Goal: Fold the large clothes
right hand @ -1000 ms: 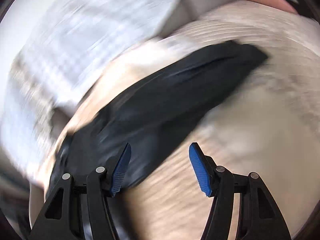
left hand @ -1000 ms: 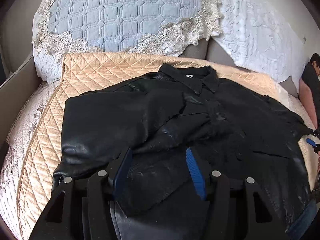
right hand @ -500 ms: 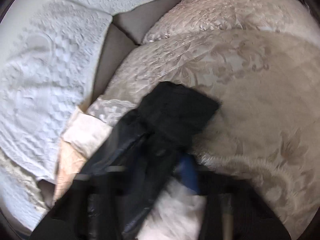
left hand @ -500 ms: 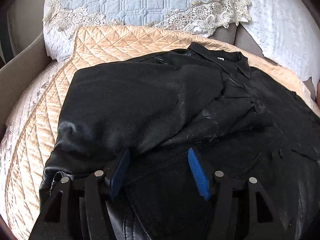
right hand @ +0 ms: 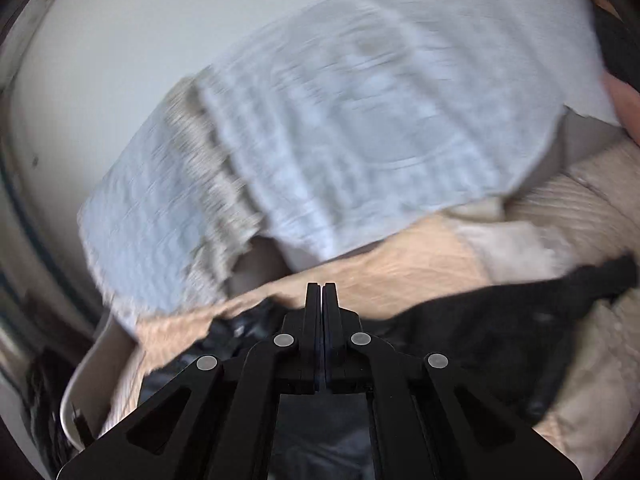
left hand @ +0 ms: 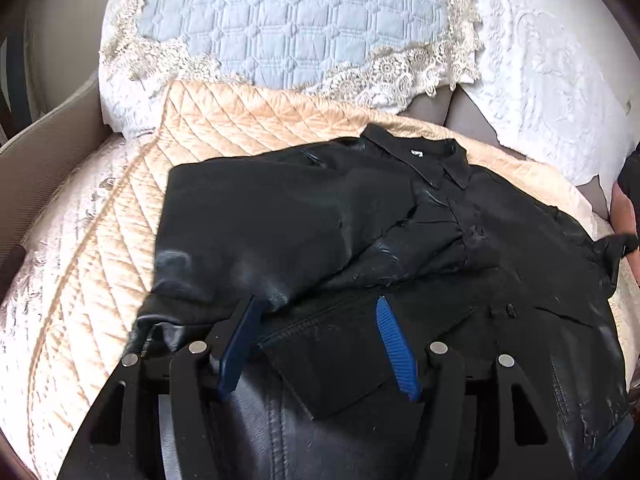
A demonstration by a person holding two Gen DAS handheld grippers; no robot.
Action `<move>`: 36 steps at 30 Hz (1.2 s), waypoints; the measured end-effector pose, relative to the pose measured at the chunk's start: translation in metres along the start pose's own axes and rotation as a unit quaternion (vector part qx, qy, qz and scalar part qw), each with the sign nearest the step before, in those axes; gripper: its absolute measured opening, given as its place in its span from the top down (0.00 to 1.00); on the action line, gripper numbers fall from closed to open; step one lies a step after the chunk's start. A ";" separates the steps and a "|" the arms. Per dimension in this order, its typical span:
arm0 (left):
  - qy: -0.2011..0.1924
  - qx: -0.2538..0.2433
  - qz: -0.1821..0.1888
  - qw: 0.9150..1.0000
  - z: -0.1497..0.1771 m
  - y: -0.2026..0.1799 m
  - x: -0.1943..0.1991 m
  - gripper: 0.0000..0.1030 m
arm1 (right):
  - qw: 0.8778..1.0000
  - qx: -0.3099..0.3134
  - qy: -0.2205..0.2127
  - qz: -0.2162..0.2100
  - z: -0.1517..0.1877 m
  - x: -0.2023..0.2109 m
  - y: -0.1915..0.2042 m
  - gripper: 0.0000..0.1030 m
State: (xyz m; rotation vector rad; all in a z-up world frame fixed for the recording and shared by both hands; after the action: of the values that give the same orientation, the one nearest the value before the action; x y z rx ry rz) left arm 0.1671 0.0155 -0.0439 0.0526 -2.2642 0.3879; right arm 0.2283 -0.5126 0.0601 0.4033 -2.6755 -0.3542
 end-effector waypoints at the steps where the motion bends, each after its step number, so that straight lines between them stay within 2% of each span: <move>1: 0.000 0.005 0.000 1.000 0.000 0.004 0.002 0.39 | 1.000 0.006 0.004 -0.007 0.004 -0.007 0.012 0.99; 2: 0.002 0.010 -0.002 1.000 -0.001 0.006 0.002 0.39 | 1.000 0.001 0.009 -0.010 0.011 -0.013 0.014 0.93; 3: 0.003 0.013 -0.002 1.000 -0.001 0.008 0.003 0.39 | 1.000 -0.007 0.015 -0.005 0.019 -0.016 0.010 0.76; 4: 0.003 0.016 -0.002 1.000 0.000 0.011 0.004 0.39 | 0.999 -0.022 0.025 0.010 0.030 -0.019 -0.003 0.53; 5: 0.004 0.016 -0.002 1.000 0.000 0.012 0.004 0.39 | 0.998 -0.041 0.038 0.026 0.039 -0.018 -0.019 0.45; 7: 0.007 0.011 -0.003 1.000 0.002 0.015 0.004 0.39 | 0.992 -0.101 0.046 0.063 0.068 -0.010 -0.066 0.43; 9: 0.012 0.005 -0.006 1.000 0.002 0.016 0.002 0.39 | 0.980 -0.172 0.038 0.096 0.098 0.008 -0.119 0.43; 12: 0.017 0.001 -0.009 1.000 0.002 0.013 -0.001 0.39 | 0.949 -0.270 0.018 0.163 0.145 0.041 -0.199 0.40; 14: 0.019 0.000 -0.010 1.000 0.003 0.010 -0.002 0.39 | 0.922 -0.332 0.015 0.199 0.173 0.057 -0.251 0.39; 15: 0.020 -0.001 -0.011 1.000 0.003 0.007 -0.003 0.39 | 0.913 -0.353 0.011 0.206 0.182 0.062 -0.271 0.39; 16: 0.021 -0.003 -0.012 1.000 0.004 0.005 -0.003 0.39 | 0.910 -0.362 0.004 0.204 0.184 0.065 -0.282 0.39; 18: 0.024 -0.005 -0.015 1.000 0.004 0.000 -0.005 0.39 | 0.909 -0.372 -0.015 0.187 0.182 0.064 -0.302 0.39; 20: 0.025 -0.006 -0.020 0.999 0.004 -0.005 -0.008 0.39 | 0.910 -0.364 -0.020 0.197 0.168 0.058 -0.314 0.39; 24: 0.024 0.005 -0.027 0.999 0.002 -0.007 -0.010 0.39 | 0.908 -0.354 0.020 0.222 0.144 0.026 -0.325 0.39; 25: 0.024 0.009 -0.026 0.999 0.001 -0.007 -0.010 0.39 | 0.909 -0.346 0.028 0.231 0.138 0.023 -0.325 0.51; 27: 0.022 0.013 -0.025 0.999 0.001 -0.006 -0.008 0.39 | 0.912 -0.337 0.048 0.231 0.126 0.021 -0.322 0.90; 28: 0.019 0.013 -0.023 0.999 0.000 -0.005 -0.006 0.39 | 0.916 -0.326 0.042 0.230 0.119 0.024 -0.315 0.90; 30: 0.013 0.012 -0.021 1.000 -0.001 -0.002 -0.001 0.39 | 0.936 -0.275 0.021 0.220 0.092 0.030 -0.286 0.90; 33: 0.002 0.015 -0.015 1.000 -0.006 0.005 0.010 0.39 | 0.965 -0.200 -0.003 0.168 0.045 0.035 -0.217 0.90; 36: -0.010 0.022 -0.008 1.000 -0.011 0.013 0.018 0.39 | 0.984 -0.136 -0.017 0.110 0.013 0.032 -0.144 0.90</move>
State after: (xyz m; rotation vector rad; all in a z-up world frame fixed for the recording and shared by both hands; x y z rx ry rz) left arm 0.1609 0.0325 -0.0267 0.0978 -2.2728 0.4314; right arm 0.2277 -0.6544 0.0159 0.0187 -2.6198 -0.6529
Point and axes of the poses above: each gripper's, at about its wrist camera, not at the fingertips, and x roughly against the way its jaws point, y to its left, z to its underside, the point moved 1 cm from there along -x, roughly the way its jaws point, and after that the axes turned 12 degrees about x, right-handed, at the moved point
